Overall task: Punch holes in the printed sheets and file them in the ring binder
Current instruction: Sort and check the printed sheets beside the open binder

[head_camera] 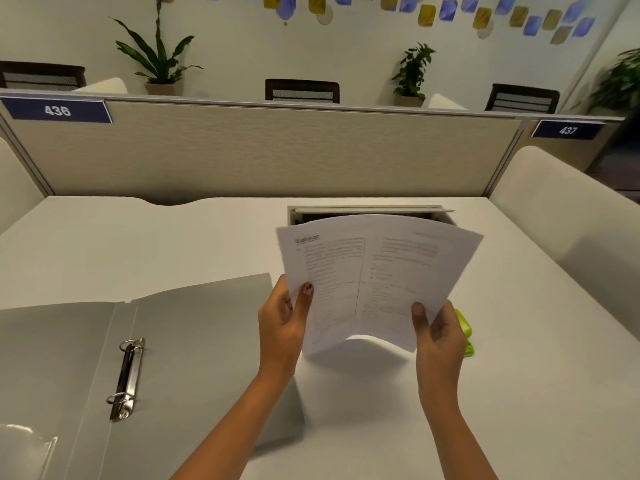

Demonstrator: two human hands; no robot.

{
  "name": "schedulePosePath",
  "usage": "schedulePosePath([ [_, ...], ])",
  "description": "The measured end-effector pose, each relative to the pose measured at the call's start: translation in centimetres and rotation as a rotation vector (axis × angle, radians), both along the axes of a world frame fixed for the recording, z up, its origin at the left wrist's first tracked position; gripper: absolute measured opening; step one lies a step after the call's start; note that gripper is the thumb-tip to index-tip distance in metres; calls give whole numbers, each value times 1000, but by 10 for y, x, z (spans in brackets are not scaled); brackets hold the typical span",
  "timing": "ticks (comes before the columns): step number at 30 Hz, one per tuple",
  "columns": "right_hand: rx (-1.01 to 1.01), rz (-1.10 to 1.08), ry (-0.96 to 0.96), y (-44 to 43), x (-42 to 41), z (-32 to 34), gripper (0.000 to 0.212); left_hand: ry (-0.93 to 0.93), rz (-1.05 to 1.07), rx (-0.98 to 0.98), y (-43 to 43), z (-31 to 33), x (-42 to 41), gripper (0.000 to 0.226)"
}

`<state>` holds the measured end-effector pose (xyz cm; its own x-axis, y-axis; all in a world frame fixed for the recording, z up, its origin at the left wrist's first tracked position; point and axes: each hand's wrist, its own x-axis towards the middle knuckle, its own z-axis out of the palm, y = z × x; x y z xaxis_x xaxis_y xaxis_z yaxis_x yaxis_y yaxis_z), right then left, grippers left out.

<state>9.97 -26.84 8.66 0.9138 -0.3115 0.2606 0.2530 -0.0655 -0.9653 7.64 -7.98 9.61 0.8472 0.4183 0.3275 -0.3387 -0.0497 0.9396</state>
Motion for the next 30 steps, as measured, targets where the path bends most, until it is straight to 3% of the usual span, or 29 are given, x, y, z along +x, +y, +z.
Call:
schedulePosePath([
  [3,-3,-23,58,-5,3,-11,18,19,-33,14,-5,-2,2,29],
  [10,-9,-54,11,-11,6,1,6,14,9,-12,-14,5,5,23],
  [16,-47,-34,55,-16,9,-14,10,113,-18,41,-13,-11,7,20],
  [20,-49,-29,34,-20,10,-14,12,81,60,132,-16,-9,6,16],
  [25,-32,-39,75,-20,12,-25,13,77,46,53,-19,-10,5,17],
  [30,-69,-50,146,-20,13,-40,11,86,57,96,-20,-15,14,16],
])
